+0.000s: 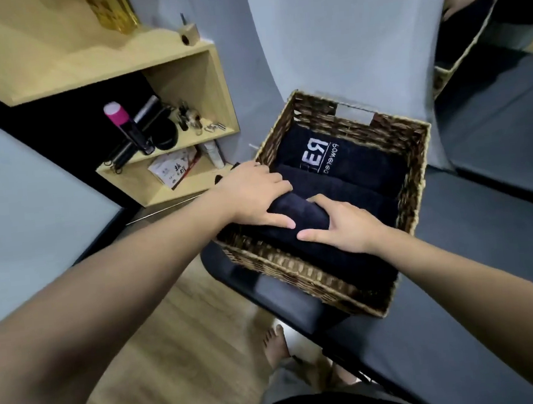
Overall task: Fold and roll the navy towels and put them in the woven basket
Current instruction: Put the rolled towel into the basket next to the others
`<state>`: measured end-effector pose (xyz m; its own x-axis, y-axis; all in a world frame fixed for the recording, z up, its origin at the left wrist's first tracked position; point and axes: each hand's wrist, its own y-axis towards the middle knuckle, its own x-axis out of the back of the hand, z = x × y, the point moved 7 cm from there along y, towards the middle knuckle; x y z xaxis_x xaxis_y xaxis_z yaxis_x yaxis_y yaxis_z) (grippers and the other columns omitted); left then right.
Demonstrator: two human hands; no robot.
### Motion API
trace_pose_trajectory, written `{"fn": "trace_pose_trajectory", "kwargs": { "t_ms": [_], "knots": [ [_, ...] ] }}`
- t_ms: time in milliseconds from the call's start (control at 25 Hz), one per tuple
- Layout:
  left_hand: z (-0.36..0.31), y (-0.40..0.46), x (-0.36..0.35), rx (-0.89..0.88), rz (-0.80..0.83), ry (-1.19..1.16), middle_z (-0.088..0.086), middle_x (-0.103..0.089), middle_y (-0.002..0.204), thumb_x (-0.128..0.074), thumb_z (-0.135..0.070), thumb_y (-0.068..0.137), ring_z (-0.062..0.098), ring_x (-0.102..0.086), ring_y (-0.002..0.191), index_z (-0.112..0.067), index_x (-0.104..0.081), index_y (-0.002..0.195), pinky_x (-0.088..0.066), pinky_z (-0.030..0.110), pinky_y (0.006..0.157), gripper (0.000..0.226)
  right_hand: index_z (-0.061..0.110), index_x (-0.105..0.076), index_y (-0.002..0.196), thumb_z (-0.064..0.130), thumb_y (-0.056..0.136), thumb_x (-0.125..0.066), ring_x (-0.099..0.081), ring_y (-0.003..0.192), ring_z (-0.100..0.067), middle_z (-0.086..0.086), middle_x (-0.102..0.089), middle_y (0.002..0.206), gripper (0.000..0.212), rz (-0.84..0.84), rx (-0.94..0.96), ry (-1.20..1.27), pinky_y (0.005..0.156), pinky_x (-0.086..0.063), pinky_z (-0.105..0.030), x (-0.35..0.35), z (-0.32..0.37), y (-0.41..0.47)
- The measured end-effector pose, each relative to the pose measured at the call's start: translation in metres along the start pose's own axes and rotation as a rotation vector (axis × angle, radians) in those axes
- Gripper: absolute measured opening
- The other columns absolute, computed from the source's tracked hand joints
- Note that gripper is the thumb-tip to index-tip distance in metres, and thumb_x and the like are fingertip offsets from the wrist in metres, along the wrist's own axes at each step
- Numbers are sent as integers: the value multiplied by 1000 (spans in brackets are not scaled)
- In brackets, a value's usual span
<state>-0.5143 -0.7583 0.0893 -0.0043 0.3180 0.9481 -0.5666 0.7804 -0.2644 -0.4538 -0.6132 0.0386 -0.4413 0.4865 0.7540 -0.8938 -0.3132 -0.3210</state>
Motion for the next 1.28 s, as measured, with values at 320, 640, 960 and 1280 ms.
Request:
{"fn": "trace_pose_trajectory", "kwargs": {
  "t_ms": [320,640,960,1280],
  "knots": [
    [-41,14,-67,-67,139,-74,2,-55,130,-33,-92,75,29,-56,111,-20,-43,138,-47,46,88,97,39,-35,138,98,66,-40,-57,123,-20,8,-59,135,94,79,-86,-241,95,-46,-46,-37,-28,0],
    [-52,23,-110,-113,424,-234,7,-40,141,-46,-77,87,31,-40,126,-23,-28,152,-37,48,100,87,32,-38,132,94,70,-43,-59,111,-29,0,-62,123,88,88,-139,-321,88,-44,-48,-77,-37,5],
    [-50,21,-121,-119,543,-376,4,-41,148,-48,-59,99,27,-37,136,-30,-29,155,-33,46,113,66,39,-34,132,92,67,-50,-56,122,-25,3,-59,133,85,251,-178,-24,100,-44,-51,-99,-49,0],
    [-55,23,-142,-97,665,-397,3,-40,152,-41,-59,102,27,-35,141,-29,-25,156,-29,47,115,64,31,-11,159,81,89,-34,-37,138,-29,-2,-36,153,89,401,-207,-273,112,-22,-53,-105,-61,-14]
  ]
}}
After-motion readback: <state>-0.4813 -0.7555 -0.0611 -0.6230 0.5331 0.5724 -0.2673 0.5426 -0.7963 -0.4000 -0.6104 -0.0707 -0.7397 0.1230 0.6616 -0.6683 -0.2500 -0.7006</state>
